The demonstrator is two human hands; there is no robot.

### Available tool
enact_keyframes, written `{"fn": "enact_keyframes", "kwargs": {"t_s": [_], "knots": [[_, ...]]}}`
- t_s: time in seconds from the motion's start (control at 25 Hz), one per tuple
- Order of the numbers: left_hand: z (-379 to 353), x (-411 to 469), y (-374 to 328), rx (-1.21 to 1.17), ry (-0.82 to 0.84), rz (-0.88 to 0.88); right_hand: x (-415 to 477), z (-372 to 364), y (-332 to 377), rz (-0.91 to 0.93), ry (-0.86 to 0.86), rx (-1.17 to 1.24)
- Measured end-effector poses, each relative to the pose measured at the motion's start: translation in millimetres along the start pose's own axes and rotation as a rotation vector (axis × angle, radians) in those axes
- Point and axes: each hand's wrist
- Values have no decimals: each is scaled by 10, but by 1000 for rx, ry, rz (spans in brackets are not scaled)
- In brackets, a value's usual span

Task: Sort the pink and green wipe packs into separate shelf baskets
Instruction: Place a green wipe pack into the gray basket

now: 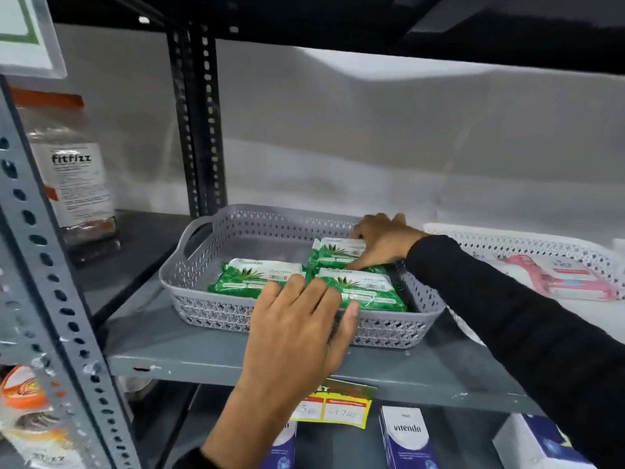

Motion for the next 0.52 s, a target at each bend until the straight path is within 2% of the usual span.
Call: {"fn": "enact_keyframes", "kwargs": {"t_s": [0.08, 0.16, 0.28, 0.4, 0.52], "knots": [[14, 8, 6, -6, 29, 3, 0, -53, -28, -2, 68, 32], [47, 31, -24, -41, 77, 44, -80, 13, -41, -2, 61, 94], [77, 153, -197, -167, 155, 115, -273, 161, -152, 6, -110, 202], [-16, 366, -548, -265, 234, 87, -562, 230, -445, 31, -284, 205], [-172, 533, -877, -306, 297, 56, -873, 230, -870, -31, -374, 223]]}}
Point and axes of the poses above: each hand's wrist, its own x-axis towards the middle knuckle, its own z-axis out of the back of the hand, y = z × x, and after that the axes turned 5 degrees about -x, right-handed
